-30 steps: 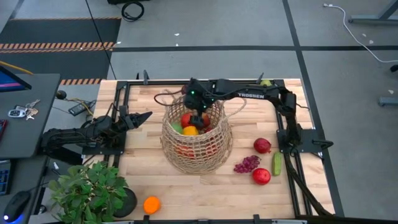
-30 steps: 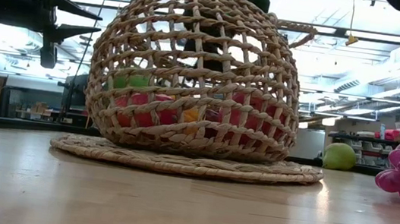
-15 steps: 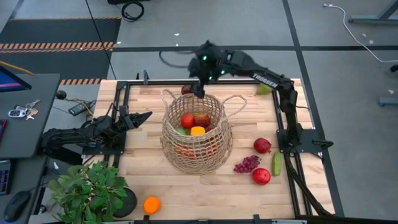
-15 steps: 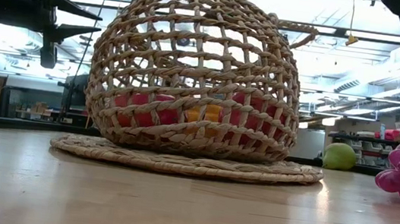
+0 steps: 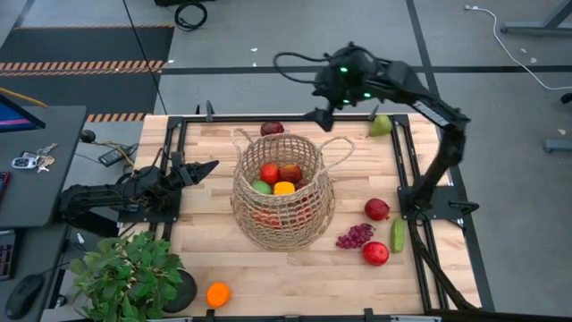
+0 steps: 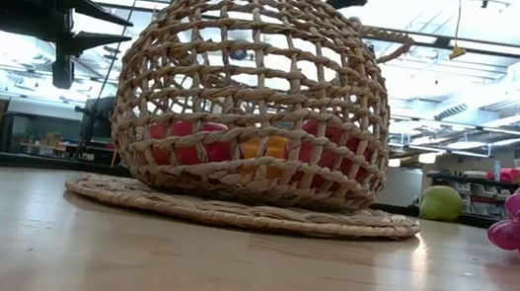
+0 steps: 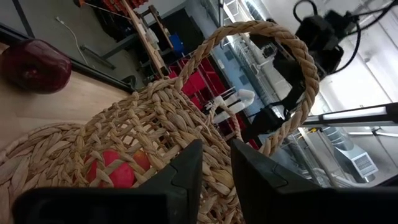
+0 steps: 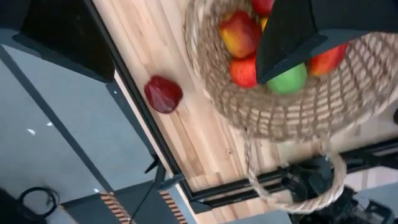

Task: Build produce basket
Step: Put the red apple into the basket

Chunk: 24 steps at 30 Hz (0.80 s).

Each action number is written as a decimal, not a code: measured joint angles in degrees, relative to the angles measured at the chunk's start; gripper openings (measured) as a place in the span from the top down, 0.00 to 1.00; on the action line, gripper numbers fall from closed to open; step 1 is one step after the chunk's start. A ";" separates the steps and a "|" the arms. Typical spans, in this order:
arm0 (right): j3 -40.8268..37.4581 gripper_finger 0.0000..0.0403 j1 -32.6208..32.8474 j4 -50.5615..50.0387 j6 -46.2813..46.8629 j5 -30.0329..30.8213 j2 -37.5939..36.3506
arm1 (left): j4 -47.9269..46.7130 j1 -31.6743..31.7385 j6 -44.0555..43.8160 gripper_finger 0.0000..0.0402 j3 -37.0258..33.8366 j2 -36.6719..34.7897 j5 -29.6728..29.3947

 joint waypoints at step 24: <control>-44.34 0.05 9.96 13.32 22.11 -1.77 -40.71 | 0.00 -0.01 0.00 0.77 -0.02 0.00 0.02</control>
